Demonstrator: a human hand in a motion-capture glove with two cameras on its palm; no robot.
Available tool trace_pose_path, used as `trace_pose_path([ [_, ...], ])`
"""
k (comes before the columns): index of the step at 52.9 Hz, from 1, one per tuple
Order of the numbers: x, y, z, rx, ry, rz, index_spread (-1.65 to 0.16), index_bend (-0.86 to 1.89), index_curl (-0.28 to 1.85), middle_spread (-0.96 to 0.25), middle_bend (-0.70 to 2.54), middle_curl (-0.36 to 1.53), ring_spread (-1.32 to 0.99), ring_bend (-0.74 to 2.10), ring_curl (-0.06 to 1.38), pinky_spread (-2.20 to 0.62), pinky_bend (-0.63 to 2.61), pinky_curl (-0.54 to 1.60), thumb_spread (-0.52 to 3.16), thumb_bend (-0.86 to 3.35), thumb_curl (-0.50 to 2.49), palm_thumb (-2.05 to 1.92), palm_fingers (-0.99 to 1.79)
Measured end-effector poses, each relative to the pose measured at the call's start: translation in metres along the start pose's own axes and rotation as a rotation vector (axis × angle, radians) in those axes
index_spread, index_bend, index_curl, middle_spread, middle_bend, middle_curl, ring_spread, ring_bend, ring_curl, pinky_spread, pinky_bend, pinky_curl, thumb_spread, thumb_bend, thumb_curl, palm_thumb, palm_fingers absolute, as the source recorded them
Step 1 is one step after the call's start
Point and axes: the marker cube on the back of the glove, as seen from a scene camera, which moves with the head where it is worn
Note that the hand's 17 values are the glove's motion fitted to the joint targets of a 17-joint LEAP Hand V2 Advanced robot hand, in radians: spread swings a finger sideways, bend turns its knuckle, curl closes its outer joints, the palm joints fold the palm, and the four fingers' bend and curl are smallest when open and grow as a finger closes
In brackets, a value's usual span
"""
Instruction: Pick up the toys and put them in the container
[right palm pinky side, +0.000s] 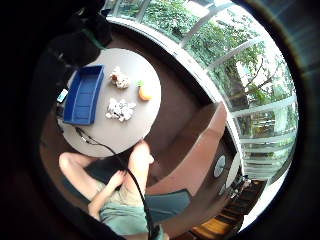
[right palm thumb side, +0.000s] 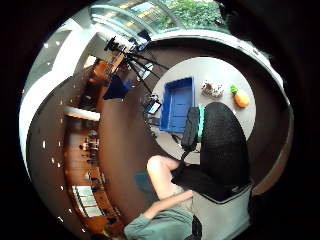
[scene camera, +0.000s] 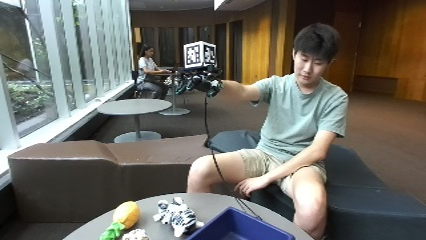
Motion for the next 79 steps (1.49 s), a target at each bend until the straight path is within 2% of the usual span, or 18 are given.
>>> trace_pose_path([
  [7,-0.004,0.011,-0.012,-0.007,0.000,-0.009,-0.15,0.12,0.06,-0.06,0.18,0.06,-0.12,0.53,0.15,-0.06,0.64,0.21,0.88,0.13,0.06,0.12,0.33],
  [15,-0.019,-0.004,-0.024,-0.038,0.042,-0.026,-0.20,0.15,0.10,-0.05,0.20,0.12,-0.16,0.59,0.18,-0.08,0.69,0.25,1.25,0.14,0.12,0.09,0.27],
  [23,-0.001,0.009,-0.035,-0.028,0.067,-0.002,-0.21,0.16,0.14,-0.05,0.22,0.17,-0.18,0.63,0.20,-0.08,0.71,0.27,1.42,0.13,0.16,0.07,0.24],
  [29,-0.012,-0.031,-0.017,-0.072,0.086,-0.024,-0.21,0.17,0.17,-0.07,0.25,0.21,-0.19,0.65,0.21,-0.08,0.72,0.28,1.49,0.12,0.19,0.06,0.25],
  [36,-0.008,-0.053,-0.003,-0.170,0.149,-0.047,-0.22,0.17,0.20,-0.09,0.25,0.24,-0.19,0.67,0.23,-0.08,0.72,0.29,1.53,0.11,0.22,0.04,0.22],
  [41,-0.007,-0.068,0.013,-0.222,0.158,-0.061,-0.23,0.17,0.23,-0.07,0.21,0.25,-0.14,0.53,0.21,-0.04,0.78,0.33,1.50,0.12,0.25,0.09,-0.02],
  [47,0.008,-0.086,0.067,-0.303,0.185,-0.081,-0.23,0.08,0.21,-0.04,0.15,0.25,-0.08,0.42,0.18,-0.01,0.84,0.34,1.43,0.09,0.27,0.10,-0.18],
  [57,0.022,-0.112,0.220,-0.447,0.145,-0.145,-0.22,0.09,0.19,-0.02,0.13,0.25,-0.03,0.34,0.17,0.01,0.87,0.35,1.35,0.05,0.30,0.10,-0.26],
  [63,0.040,-0.105,0.322,-0.584,0.162,-0.124,-0.22,0.06,0.18,-0.01,0.11,0.23,-0.01,0.30,0.18,0.03,0.87,0.35,1.32,0.04,0.31,0.14,-0.30],
  [69,0.064,-0.084,0.393,-0.669,0.185,-0.087,-0.22,0.05,0.16,-0.01,0.10,0.22,0.01,0.29,0.19,0.03,0.88,0.35,1.29,0.01,0.32,0.15,-0.31],
  [75,0.083,-0.074,0.437,-0.615,0.213,-0.058,-0.22,0.06,0.15,0.00,0.11,0.21,0.02,0.26,0.21,0.04,0.87,0.35,1.24,-0.02,0.33,0.14,-0.31],
  [79,0.089,-0.072,0.447,-0.552,0.155,-0.041,-0.24,0.08,0.15,-0.02,0.17,0.22,0.02,0.37,0.23,0.04,0.94,0.36,1.22,-0.01,0.33,0.16,-0.02],
])
